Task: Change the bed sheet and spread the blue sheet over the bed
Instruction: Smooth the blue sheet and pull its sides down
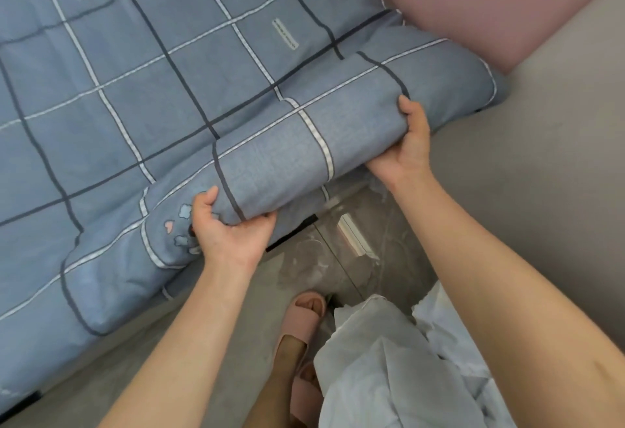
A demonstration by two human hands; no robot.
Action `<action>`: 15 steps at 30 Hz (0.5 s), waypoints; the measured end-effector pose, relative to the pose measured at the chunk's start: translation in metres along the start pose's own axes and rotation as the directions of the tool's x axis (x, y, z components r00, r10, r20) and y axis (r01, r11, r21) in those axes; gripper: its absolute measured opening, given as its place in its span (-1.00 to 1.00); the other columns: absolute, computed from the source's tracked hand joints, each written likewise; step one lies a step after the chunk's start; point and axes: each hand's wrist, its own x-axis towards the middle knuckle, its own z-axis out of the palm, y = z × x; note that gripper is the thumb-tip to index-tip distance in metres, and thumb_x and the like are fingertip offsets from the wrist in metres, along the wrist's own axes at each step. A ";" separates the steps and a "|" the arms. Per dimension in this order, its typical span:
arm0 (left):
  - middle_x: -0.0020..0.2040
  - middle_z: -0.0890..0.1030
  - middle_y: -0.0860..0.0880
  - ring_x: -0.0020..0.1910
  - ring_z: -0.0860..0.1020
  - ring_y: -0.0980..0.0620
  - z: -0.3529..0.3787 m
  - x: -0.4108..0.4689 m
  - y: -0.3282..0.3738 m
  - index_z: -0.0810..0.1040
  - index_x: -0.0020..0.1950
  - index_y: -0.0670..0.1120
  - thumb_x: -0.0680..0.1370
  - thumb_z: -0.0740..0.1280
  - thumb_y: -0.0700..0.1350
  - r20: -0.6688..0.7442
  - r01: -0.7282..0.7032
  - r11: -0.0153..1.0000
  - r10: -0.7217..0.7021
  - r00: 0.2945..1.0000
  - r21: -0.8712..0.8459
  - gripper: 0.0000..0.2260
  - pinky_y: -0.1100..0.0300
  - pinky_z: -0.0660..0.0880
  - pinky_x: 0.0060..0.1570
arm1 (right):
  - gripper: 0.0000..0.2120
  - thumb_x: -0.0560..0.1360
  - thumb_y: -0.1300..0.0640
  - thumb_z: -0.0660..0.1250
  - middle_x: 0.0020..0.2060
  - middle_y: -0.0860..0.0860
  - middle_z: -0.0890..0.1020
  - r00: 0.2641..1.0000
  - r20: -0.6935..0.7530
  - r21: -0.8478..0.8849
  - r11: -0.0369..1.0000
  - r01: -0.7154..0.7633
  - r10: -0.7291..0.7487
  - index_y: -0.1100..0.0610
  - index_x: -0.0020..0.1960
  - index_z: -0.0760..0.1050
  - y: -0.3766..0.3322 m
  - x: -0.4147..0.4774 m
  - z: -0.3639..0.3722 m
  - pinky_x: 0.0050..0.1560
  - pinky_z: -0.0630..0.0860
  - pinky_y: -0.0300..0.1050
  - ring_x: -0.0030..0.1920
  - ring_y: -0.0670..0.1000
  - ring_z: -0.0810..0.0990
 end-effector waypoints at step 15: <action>0.21 0.57 -0.16 0.19 0.53 -0.19 -0.050 0.015 -0.028 0.45 0.26 -0.13 0.41 0.43 -0.12 -0.371 0.197 0.978 -0.159 0.915 0.066 -0.56 -0.18 0.38 0.28 | -0.64 0.49 -0.01 0.35 0.08 0.07 0.64 0.945 -0.327 -0.287 0.953 -0.096 -0.003 0.11 0.24 0.49 0.011 -0.002 -0.060 0.11 0.54 0.05 0.10 0.09 0.59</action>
